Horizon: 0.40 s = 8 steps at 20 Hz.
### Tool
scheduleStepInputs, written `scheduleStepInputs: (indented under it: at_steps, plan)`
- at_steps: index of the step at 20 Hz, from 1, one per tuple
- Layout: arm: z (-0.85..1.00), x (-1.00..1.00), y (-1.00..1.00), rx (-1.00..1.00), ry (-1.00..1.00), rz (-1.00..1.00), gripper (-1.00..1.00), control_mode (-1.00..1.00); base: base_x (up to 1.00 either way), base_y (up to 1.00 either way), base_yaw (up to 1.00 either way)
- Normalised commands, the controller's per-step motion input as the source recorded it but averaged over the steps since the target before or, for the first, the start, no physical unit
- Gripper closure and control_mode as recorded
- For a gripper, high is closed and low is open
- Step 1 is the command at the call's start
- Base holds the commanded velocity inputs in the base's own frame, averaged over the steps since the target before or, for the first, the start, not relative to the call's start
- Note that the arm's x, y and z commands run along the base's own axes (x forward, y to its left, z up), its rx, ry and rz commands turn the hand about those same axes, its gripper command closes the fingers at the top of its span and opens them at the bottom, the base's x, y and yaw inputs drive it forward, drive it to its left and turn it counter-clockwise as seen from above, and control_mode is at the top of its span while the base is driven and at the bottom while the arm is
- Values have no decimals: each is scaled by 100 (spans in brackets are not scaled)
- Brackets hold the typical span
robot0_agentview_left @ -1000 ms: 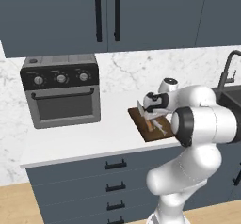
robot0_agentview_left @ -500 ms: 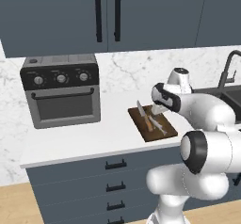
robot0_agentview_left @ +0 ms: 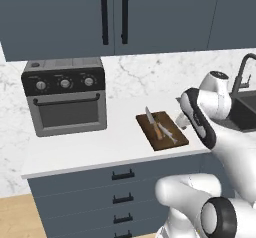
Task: Pick up the knife from the drawer and place it on the cutting board. Then place the meat from the plate to the cutting board.
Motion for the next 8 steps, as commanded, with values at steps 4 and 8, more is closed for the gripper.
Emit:
scheduleStepInputs:
  at_steps: [4, 8]
  plan:
    - [62, -88, 14, 0, -15, -15, -100, -100, 0, 0, 0]
    - [74, -60, 19, -2, -20, -12, -100, -100, 0, 0, 0]
